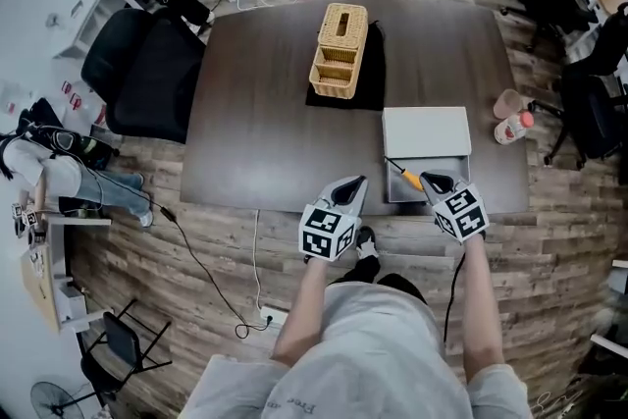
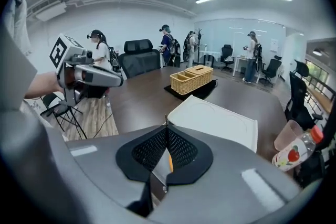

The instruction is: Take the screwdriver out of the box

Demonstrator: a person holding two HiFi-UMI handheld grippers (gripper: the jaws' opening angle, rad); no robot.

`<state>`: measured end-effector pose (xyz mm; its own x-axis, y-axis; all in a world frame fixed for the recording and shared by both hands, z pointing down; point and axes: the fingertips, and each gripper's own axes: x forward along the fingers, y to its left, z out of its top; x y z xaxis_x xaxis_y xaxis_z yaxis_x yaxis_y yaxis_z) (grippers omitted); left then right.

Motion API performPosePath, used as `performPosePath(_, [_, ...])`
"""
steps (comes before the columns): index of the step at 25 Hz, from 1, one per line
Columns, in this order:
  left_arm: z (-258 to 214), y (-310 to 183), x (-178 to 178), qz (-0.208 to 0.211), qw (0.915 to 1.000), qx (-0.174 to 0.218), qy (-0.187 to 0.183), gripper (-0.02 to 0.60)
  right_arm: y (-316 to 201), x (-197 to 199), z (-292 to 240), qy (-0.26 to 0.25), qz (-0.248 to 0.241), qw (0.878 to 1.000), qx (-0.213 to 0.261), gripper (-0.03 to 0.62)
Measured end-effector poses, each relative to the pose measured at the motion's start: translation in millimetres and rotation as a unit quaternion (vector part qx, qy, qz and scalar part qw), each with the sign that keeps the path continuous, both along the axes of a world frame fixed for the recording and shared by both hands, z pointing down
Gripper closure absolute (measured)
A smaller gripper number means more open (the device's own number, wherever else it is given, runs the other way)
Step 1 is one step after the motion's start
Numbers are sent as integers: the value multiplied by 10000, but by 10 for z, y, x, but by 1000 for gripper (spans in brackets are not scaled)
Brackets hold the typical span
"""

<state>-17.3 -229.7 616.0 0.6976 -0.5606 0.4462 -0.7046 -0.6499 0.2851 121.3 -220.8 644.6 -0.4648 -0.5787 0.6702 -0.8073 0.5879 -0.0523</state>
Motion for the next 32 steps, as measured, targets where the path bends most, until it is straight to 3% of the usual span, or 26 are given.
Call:
performPosePath(13, [192,-108,243,461,9987,52,-200,528,-1,-93,466,277,-485,9976,-404,591])
performPosePath(25, [250,-104,179,645,9972,-32,-370,528,44,-133,554,322,-604,9963,-515,589])
performPosePath(32, [215,-115,164,615,9975,6,-335,528,66,-144,574,364,-812,9938,-666,542])
